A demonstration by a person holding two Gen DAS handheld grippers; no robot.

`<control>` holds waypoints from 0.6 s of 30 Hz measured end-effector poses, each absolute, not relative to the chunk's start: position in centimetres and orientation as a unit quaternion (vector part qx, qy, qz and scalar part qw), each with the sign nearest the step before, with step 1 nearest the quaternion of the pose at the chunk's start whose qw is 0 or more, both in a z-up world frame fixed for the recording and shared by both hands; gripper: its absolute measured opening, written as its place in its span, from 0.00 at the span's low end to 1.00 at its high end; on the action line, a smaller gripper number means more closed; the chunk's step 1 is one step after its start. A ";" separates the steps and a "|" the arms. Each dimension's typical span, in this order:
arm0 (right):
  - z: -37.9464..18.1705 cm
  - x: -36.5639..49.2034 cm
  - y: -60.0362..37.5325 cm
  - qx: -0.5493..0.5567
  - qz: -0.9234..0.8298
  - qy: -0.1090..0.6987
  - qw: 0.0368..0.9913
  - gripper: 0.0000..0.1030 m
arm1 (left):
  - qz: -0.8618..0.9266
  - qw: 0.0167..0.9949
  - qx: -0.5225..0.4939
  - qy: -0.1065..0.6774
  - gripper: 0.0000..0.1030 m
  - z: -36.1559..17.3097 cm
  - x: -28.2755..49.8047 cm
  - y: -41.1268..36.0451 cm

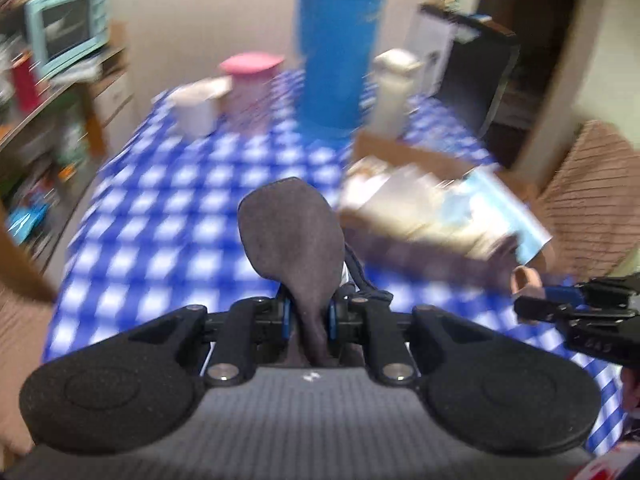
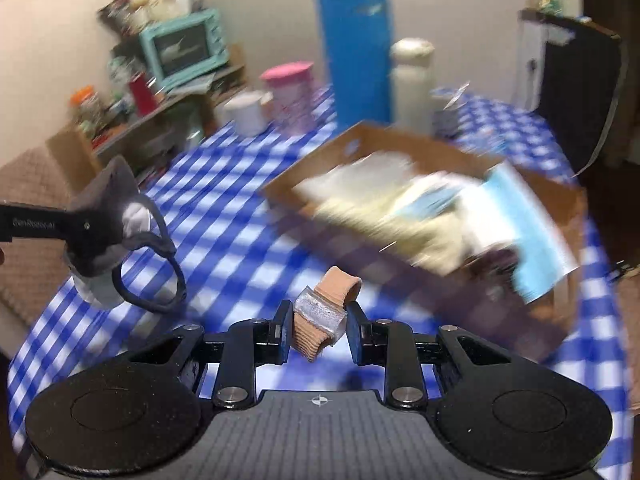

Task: Organize soft objects
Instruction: 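Carry the gray mask and beige finger cot over the cardboard box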

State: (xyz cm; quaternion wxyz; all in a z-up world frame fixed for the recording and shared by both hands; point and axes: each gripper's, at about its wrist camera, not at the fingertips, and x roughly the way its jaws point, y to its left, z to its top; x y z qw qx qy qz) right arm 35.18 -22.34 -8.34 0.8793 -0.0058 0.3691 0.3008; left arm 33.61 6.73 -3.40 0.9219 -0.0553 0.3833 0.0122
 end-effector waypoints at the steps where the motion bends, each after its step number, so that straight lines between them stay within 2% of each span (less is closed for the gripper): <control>1: -7.9 36.0 -23.2 -0.003 0.289 0.363 0.886 0.27 | 0.000 0.925 -0.054 0.377 0.14 -3.0 34.7 5.8; 6: -6.5 39.7 -26.6 0.013 0.243 0.343 0.907 0.27 | -0.062 0.930 -0.056 0.358 0.15 -2.1 41.6 0.7; 14: -7.1 44.6 -28.2 0.013 0.220 0.340 0.914 0.27 | -0.102 0.920 -0.050 0.375 0.16 -3.3 50.6 -4.7; 16: -7.7 45.8 -28.3 0.009 0.215 0.344 0.914 0.27 | -0.102 0.915 -0.050 0.386 0.18 -4.4 52.5 -4.9; 18: -8.4 47.0 -28.2 0.006 0.211 0.349 0.913 0.27 | -0.105 0.909 -0.045 0.400 0.25 -5.4 54.3 -5.0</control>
